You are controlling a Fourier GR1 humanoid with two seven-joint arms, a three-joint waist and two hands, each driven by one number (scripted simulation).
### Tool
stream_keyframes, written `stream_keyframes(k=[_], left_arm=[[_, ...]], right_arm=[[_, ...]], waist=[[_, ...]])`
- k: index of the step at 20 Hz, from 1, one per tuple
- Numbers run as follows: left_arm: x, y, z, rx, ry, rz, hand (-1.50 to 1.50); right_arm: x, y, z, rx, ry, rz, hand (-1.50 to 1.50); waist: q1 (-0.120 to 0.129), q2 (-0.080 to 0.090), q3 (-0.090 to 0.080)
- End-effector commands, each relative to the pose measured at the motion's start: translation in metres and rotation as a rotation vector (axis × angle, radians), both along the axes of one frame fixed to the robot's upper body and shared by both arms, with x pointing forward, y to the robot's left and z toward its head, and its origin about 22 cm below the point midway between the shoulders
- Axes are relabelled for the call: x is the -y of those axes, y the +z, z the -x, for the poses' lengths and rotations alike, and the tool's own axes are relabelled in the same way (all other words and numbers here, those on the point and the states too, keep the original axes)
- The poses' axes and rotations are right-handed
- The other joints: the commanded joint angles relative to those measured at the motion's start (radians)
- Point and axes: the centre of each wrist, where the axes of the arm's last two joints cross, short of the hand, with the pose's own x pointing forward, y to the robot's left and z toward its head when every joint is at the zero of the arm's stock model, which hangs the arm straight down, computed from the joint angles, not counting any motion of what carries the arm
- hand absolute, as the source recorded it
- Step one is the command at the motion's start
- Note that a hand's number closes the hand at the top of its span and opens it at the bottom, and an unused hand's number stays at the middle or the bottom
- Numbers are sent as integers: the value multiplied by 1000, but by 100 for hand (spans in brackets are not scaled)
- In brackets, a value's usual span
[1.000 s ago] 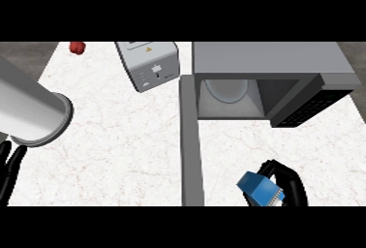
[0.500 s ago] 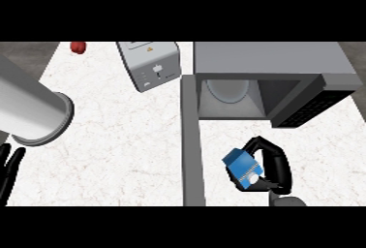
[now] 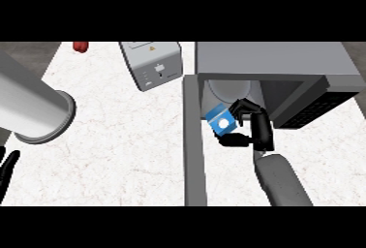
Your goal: Pick up the milk, place it into the microwave and close the microwave
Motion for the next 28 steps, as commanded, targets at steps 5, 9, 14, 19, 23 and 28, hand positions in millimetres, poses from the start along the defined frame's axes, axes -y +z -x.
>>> stream_keyframes(k=[5,9,14,19,23,28], left_arm=[[-8,-7,-10,2,-16,6,-150],[-8,-4,-6,1,-35,5,-150],[-6,-6,-14,19,-40,12,-150],[-5,-4,-23,12,-37,-7,-150],[-2,-2,-21,-12,-51,-57,-150],[-7,-6,-17,-25,-28,-72,-150]], right_arm=[[7,18,-67,-60,-92,138,150],[31,25,-85,-64,-158,161,150],[59,40,-99,-54,-313,233,150],[54,52,-107,75,-458,380,150],[50,61,-115,32,-382,520,-150],[37,50,-112,-19,-297,526,-150]], waist=[[17,9,1],[32,14,2],[53,24,2],[65,35,3],[75,33,2],[74,31,3]])
